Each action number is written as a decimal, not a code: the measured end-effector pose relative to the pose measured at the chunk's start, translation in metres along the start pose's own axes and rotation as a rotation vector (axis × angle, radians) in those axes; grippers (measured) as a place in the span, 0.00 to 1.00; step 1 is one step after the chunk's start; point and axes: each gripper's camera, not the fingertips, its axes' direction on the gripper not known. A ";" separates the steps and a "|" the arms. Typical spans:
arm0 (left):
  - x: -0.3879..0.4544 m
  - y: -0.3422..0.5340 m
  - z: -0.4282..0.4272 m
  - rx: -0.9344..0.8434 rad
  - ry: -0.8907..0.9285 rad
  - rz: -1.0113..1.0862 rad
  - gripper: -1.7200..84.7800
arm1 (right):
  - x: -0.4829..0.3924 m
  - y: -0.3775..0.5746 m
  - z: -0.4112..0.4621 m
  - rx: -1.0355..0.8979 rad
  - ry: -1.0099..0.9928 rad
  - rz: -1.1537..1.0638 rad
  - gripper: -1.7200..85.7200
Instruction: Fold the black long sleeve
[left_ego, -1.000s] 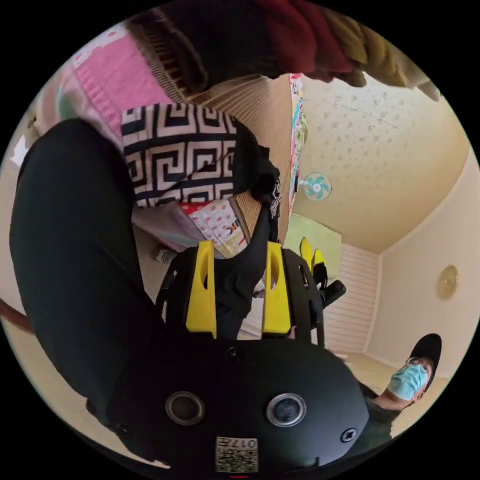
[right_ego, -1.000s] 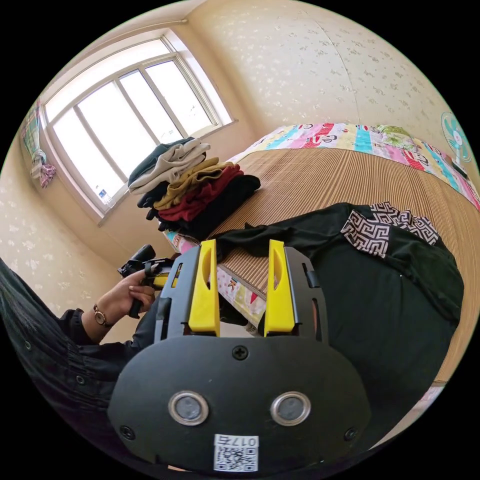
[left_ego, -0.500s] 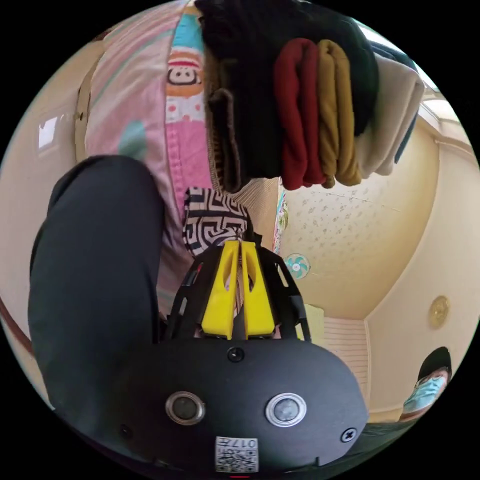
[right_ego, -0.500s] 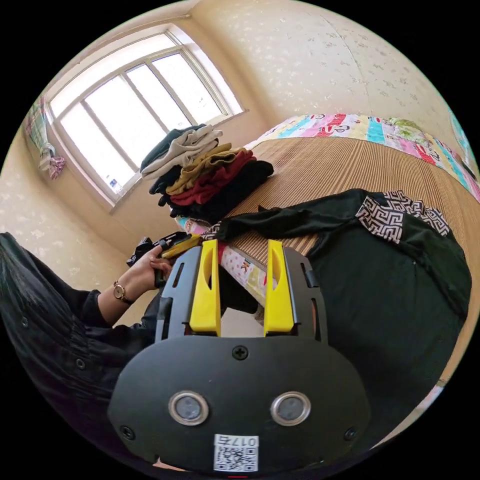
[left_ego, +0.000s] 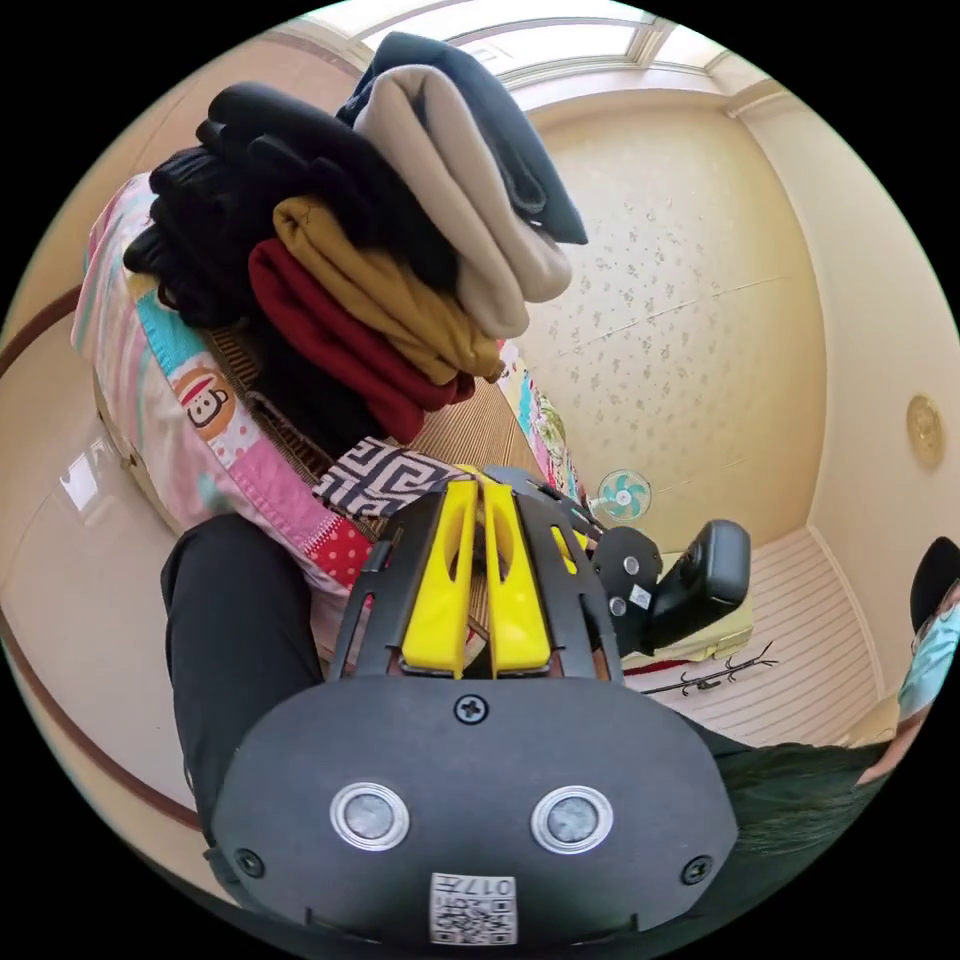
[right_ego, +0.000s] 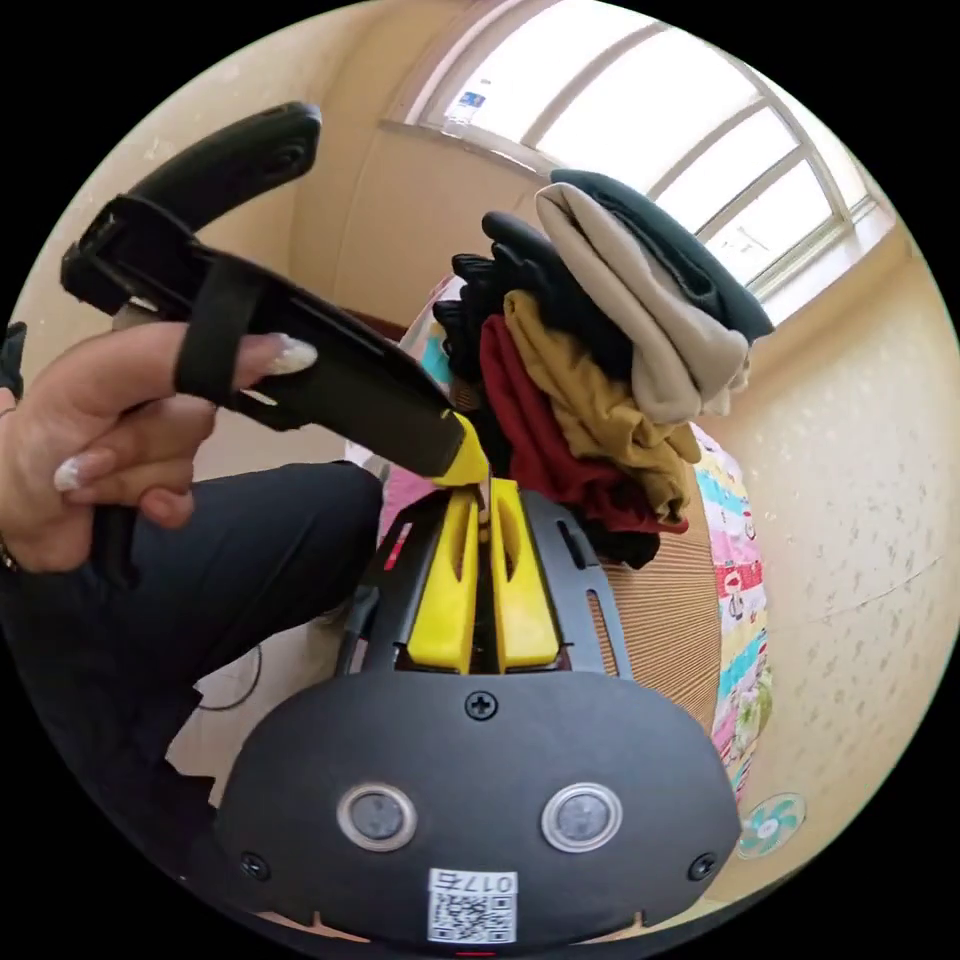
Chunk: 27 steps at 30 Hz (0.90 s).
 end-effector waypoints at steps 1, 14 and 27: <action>0.001 0.004 -0.009 0.020 0.010 0.035 0.06 | 0.011 0.003 -0.002 0.014 0.040 0.042 0.06; -0.025 0.099 0.073 -0.198 0.005 0.098 0.07 | 0.256 0.605 -0.229 0.399 0.382 1.438 0.07; 0.044 0.167 0.353 -0.604 -0.018 0.368 0.19 | 0.229 0.878 -0.267 0.153 0.259 1.808 0.19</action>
